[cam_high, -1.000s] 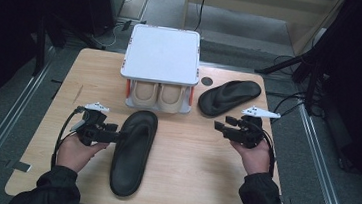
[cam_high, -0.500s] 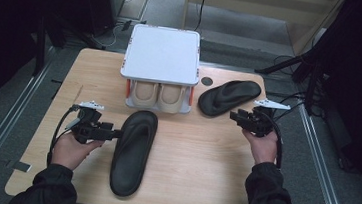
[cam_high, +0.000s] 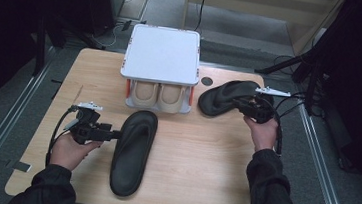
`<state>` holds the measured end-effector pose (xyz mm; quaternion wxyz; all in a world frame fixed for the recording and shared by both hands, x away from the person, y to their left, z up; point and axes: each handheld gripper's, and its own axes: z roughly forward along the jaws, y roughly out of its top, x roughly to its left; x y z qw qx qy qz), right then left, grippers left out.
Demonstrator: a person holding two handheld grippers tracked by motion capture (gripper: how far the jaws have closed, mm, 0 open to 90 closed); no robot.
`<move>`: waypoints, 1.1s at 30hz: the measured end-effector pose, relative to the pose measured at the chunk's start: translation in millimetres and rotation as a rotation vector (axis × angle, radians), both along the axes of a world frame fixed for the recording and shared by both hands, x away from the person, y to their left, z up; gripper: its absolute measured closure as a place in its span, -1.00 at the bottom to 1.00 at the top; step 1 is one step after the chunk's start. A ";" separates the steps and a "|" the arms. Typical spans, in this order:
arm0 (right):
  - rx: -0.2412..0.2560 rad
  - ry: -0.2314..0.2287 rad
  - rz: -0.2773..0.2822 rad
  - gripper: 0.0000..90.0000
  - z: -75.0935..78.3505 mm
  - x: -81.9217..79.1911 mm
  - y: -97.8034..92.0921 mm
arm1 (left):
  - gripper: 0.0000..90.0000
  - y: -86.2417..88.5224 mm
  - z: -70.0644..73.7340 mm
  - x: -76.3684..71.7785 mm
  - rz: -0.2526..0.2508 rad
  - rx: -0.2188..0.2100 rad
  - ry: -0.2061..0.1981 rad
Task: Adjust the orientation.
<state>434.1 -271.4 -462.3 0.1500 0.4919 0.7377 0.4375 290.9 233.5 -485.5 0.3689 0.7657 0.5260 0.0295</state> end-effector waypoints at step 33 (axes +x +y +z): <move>-0.122 0.077 -0.096 1.00 -24.9 92.2 -25.5 | -0.09 17.7 -5.9 -25.1 0.084 0.010 0.010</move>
